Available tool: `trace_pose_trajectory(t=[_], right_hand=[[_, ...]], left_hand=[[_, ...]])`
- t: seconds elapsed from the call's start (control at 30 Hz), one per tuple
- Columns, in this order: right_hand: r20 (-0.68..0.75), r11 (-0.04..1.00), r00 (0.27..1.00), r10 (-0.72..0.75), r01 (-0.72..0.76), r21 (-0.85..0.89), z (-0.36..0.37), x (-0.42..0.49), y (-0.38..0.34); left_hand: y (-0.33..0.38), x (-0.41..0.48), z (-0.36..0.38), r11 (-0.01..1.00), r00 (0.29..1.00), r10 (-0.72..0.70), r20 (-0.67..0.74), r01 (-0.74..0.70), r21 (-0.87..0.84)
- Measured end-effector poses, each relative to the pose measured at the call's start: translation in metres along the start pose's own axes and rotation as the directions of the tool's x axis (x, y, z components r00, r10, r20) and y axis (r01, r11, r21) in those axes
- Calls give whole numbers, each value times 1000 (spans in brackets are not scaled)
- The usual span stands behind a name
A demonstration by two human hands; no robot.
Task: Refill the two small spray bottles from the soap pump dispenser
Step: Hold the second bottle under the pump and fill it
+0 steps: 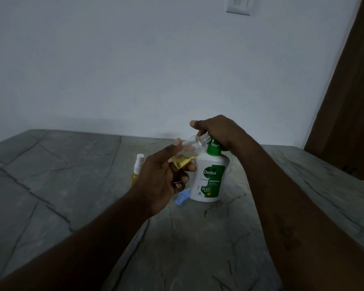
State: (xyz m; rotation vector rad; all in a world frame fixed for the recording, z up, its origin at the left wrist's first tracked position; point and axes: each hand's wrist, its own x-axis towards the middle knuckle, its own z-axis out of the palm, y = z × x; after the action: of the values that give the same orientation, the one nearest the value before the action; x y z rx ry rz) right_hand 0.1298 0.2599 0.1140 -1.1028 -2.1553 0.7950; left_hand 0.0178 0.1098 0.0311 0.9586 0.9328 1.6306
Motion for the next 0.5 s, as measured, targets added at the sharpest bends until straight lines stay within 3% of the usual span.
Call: trace_pose_trajectory(t=[0.17, 0.5], right_hand=[[-151, 986, 978, -143, 127, -110, -8, 2, -8], [-142, 992, 983, -118, 112, -49, -6, -1, -7]], left_hand=[[3, 0, 2, 1000, 1000, -2, 19, 2, -28], [2, 1, 1, 1000, 1000, 4, 9, -4, -27]])
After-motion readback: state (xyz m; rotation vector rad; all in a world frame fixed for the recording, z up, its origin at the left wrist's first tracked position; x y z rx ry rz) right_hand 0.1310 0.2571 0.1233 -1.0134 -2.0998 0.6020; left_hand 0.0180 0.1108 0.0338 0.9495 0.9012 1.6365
